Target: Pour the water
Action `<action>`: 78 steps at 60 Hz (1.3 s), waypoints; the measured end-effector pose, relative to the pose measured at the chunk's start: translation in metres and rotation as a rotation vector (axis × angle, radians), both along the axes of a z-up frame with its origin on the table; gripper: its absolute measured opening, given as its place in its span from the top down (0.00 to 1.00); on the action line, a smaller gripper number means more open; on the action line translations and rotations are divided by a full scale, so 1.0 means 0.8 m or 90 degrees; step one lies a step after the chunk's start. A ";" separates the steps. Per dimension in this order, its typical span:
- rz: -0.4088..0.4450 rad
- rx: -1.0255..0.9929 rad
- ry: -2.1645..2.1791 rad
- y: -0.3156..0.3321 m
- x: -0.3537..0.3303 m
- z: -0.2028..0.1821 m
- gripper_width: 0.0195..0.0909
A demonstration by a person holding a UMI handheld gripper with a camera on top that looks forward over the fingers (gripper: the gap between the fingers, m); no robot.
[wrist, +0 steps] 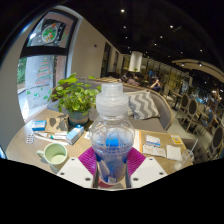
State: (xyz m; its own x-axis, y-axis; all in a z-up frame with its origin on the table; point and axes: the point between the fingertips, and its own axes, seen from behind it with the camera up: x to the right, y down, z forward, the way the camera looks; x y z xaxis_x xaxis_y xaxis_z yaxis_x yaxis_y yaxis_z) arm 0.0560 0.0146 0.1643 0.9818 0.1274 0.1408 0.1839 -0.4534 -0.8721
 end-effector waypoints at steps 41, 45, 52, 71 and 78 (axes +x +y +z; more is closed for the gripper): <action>0.015 0.014 0.084 -0.003 -0.013 -0.108 0.51; 0.004 -0.022 0.077 -0.010 -0.011 -0.116 0.22; -0.039 -0.052 0.057 -0.039 0.000 -0.104 0.08; -0.093 -0.096 0.059 -0.206 -0.048 -0.006 0.08; -0.101 -0.115 0.060 -0.272 -0.076 0.020 0.08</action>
State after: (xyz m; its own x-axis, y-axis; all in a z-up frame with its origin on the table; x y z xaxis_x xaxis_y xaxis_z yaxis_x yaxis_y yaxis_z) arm -0.0049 -0.2031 0.1801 0.9992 -0.0143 0.0361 0.0195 -0.6197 -0.7846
